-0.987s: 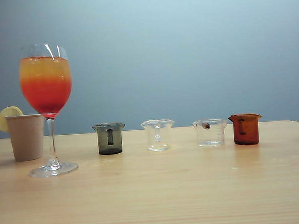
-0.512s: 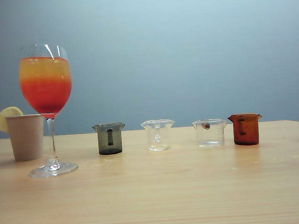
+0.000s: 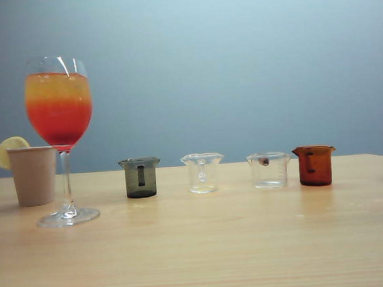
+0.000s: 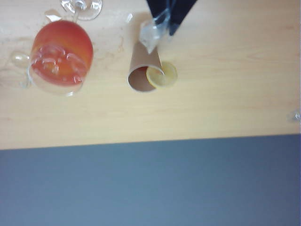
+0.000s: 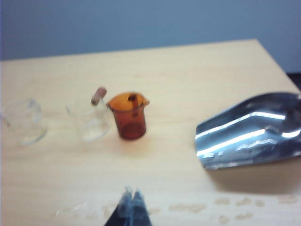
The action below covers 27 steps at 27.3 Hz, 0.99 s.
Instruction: Pick up the fourth measuring cup from the left, pour the grenadine inside into the goblet, and finally put the measuring cup back in its original place.
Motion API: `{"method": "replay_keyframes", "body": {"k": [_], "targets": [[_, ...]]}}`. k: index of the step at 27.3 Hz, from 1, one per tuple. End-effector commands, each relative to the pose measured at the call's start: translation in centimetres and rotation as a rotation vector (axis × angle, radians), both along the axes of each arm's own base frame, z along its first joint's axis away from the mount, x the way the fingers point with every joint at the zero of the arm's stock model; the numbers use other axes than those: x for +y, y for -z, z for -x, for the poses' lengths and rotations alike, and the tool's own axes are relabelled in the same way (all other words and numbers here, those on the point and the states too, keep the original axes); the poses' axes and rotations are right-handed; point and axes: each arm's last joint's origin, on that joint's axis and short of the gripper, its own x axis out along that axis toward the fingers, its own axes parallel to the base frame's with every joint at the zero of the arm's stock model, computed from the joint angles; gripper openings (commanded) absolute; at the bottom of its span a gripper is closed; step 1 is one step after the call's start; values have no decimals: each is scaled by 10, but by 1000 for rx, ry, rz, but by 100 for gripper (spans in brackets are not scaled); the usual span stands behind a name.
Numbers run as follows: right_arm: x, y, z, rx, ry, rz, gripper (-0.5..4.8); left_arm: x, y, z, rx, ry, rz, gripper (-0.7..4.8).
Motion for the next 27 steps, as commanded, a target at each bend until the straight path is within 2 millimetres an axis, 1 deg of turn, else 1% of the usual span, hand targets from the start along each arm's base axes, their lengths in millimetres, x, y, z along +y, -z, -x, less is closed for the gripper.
{"method": "replay_keyframes", "body": {"k": [1, 2, 4, 6, 8, 11, 13, 15, 16, 17, 18, 20, 24, 26, 27], "targets": [[-1, 9, -5, -37, 83, 18, -7, 0, 29, -2, 36, -4, 3, -4], [-2, 16, -7, -17, 105, 35, -7, 0, 44, -6, 71, -4, 3, -4], [-2, 22, -7, 6, 124, 42, 0, 0, 59, -9, 103, -4, 3, -4], [-3, 23, -7, 14, 153, 48, 39, 0, 76, -12, 127, -4, 1, -4], [-3, 23, -7, 13, 153, 48, 41, 0, 88, -15, 61, -4, 2, -4], [-3, 23, -7, 13, 150, 47, 41, 0, 111, -14, 49, -4, 2, -4], [-3, 23, -7, 14, 149, 48, 41, 0, 135, -21, 120, -3, 3, -4], [-3, 23, -7, 13, 150, 47, 41, 0, 147, -25, 156, -8, 2, -4], [-3, 23, -7, 15, 149, 48, 41, 0, 162, -29, 205, -8, 2, -4], [-3, 23, -7, 15, 149, 48, 41, 0, 171, -31, 234, -8, 2, -4], [-3, 24, -8, 18, 152, 49, 41, 0, 185, -33, 276, -8, 2, -4], [-5, 25, -8, 20, 174, 49, 41, 0, 186, -38, 212, -7, 2, -4], [-15, 29, -9, 29, 276, 50, 41, 0, 186, -38, 201, -7, 2, -4], [-18, 38, -11, 52, 317, 54, 41, 0, 186, -39, 182, -7, 2, -4], [-19, 37, -11, 40, 324, 51, 41, 0, 185, -41, 160, -7, 2, -4]]}}
